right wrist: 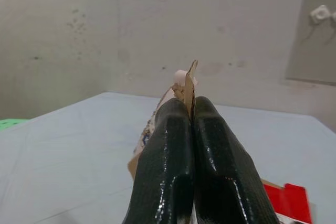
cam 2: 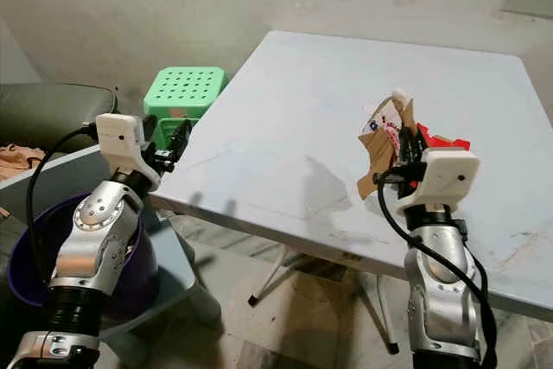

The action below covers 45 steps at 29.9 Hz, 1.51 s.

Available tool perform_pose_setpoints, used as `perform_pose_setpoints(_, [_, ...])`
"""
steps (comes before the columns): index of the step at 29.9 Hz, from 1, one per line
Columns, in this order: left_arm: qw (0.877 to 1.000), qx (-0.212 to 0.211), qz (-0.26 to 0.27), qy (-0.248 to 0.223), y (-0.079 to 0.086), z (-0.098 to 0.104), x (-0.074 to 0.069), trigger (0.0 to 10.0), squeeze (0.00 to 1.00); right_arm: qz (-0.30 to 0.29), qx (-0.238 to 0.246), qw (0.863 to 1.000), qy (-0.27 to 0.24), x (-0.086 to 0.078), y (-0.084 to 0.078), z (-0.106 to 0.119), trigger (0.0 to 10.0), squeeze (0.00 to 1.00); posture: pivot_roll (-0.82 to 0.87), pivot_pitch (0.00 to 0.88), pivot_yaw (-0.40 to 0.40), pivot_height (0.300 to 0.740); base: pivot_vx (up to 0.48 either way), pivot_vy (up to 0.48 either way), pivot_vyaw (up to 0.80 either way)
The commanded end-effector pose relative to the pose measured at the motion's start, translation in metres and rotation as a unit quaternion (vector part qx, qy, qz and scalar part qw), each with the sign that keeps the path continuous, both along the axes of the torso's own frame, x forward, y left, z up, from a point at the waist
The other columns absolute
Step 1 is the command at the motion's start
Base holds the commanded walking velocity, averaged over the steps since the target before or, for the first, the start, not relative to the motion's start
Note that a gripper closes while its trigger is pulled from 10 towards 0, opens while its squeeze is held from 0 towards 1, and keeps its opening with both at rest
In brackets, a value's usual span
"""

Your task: Picking trash to rubbish bin

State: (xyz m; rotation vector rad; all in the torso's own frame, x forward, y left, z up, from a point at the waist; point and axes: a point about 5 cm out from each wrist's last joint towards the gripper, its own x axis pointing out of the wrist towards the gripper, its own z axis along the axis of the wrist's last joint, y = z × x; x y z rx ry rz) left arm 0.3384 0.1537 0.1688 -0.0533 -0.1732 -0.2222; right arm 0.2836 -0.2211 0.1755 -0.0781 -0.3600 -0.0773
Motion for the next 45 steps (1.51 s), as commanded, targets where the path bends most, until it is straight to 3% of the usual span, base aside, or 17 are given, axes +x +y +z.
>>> perform_pose_setpoints(1, [1.0, 0.004, 0.012, -0.009, 0.001, 0.003, -0.001, 10.0, 0.0, 0.0, 0.003, 1.0, -0.004, 0.002, 0.002, 0.002, 10.0, 0.0, 0.03, 0.0, 0.022, 0.74, 0.0, 0.0, 0.0])
perform_pose_setpoints(10, [1.0, -0.004, 0.01, 0.001, -0.005, -0.003, -0.003, 10.0, 0.0, 0.005, -0.008, 1.0, 0.017, 0.003, 0.01, -0.005, 10.0, 0.0, 0.03, 0.0, 0.012, 0.74, 0.0, 0.0, 0.0])
perform_pose_setpoints(15, [1.0, 0.0, 0.008, -0.003, -0.007, -0.003, -0.004, 10.0, 0.0, -0.007, -0.056, 0.998, 0.035, 0.004, 0.011, -0.009, 10.0, 0.0, 0.03, 0.0, 0.009, 0.74, 0.0, 0.0, 0.0])
perform_pose_setpoints(45, [1.0, -0.003, 0.005, 0.007, -0.007, -0.003, 0.001, 10.0, 0.0, 0.009, -0.055, 0.997, 0.043, 0.01, 0.015, -0.012, 10.0, 0.0, 0.04, 0.0, 0.003, 0.74, 0.0, 0.087, 0.79])
